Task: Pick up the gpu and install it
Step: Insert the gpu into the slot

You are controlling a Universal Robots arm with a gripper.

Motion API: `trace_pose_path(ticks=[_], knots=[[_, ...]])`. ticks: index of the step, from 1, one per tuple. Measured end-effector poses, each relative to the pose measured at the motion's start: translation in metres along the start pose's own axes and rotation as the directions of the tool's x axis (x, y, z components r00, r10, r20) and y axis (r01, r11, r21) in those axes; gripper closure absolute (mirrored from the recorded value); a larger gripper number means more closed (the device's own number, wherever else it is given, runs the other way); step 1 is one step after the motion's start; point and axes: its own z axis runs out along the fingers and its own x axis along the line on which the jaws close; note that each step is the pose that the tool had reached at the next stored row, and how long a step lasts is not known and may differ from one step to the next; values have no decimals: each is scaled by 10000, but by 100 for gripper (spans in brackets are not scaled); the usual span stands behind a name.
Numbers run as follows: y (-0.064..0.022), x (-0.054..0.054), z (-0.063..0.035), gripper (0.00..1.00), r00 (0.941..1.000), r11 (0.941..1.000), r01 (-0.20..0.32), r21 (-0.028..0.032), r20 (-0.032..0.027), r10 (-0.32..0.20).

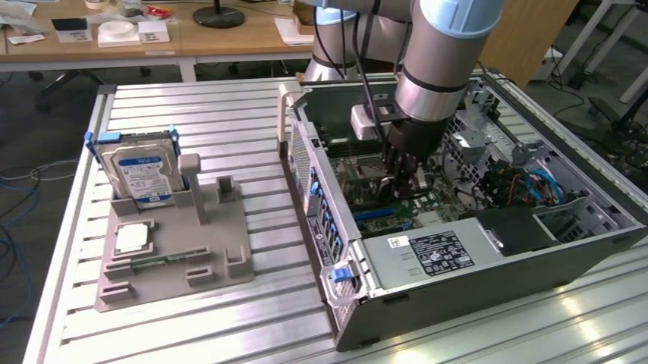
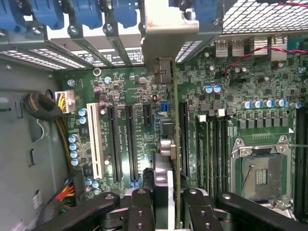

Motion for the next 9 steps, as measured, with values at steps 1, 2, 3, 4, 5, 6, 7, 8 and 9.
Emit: trace_pose_path(ticks=[1, 2, 3, 4, 5, 6, 7, 8, 9], knots=[[4, 1, 2, 72, 10000, 10000, 0, -1, -2, 0], [7, 1, 5, 72, 10000, 10000, 1, -1, -1, -1], [7, 2, 15, 72, 10000, 10000, 4, -3, 0, -4], [7, 8, 23, 72, 10000, 10000, 3, -5, -2, -3], [8, 13, 33, 72, 10000, 10000, 2, -5, -1, -2], [9, 15, 41, 72, 10000, 10000, 1, -6, -1, -1], [9, 15, 46, 72, 10000, 10000, 0, -11, -1, 0], [9, 16, 50, 72, 10000, 10000, 1, -22, -2, -1], [8, 16, 52, 72, 10000, 10000, 2, -48, -5, -2]])
